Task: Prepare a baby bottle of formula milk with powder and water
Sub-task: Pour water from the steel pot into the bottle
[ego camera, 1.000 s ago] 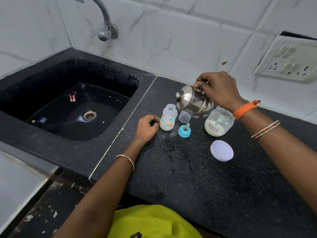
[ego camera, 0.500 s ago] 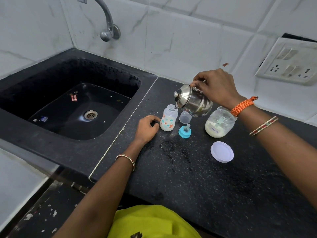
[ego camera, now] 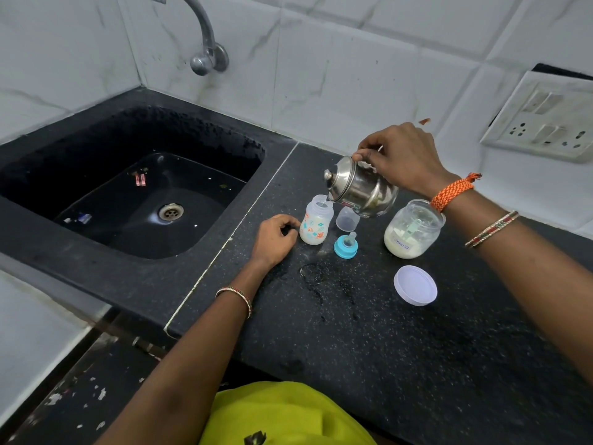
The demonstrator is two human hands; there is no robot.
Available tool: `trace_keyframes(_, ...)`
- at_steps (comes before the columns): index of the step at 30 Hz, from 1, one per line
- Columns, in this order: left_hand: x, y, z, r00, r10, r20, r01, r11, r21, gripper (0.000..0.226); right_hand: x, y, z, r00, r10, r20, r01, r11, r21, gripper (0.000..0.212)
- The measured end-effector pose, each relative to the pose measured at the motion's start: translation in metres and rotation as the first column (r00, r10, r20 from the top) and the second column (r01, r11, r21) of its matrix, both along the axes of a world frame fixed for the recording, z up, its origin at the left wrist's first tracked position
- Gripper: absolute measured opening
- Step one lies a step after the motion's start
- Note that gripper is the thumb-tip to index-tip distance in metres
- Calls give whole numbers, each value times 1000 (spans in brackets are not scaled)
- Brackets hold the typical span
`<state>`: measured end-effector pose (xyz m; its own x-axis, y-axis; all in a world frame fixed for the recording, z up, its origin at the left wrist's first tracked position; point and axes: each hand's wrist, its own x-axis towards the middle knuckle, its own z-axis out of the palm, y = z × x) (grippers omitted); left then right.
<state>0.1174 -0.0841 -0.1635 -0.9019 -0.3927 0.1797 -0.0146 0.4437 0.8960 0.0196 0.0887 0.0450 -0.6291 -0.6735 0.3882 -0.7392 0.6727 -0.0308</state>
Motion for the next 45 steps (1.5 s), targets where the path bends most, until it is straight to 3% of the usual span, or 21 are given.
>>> trace_keyframes(14,0,0,1,1000,18,-6,-18,1000,1,23,-1,-5,7,998,63,-2,-63,997,44,34)
trace_keyframes(20,0,0,0,1000,13,-4,-13,999,-32,23,-3,9,0,994,-5,106,6,1000,-10,31)
trace_keyframes(24,1,0,1,1000,9,7,-9,999,-42,23,-4,21,-11,962,-56,267,95,986,-135,25)
trace_keyframes(33,-2,0,0,1000,16,11,-16,999,-52,26,-10,48,-46,810,68,582,271,838,-475,12)
trace_keyframes(40,-39,-24,17,1000,16,2,-16,980,200,35,-37,55,-58,718,190,669,359,722,-591,12)
trace_keyframes(43,-85,-33,52,993,-115,-32,119,978,169,28,-64,51,-55,695,219,685,398,677,-620,9)
trace_keyframes(45,-116,-30,75,963,-271,3,270,960,69,29,-82,44,-57,675,247,695,417,649,-636,10)
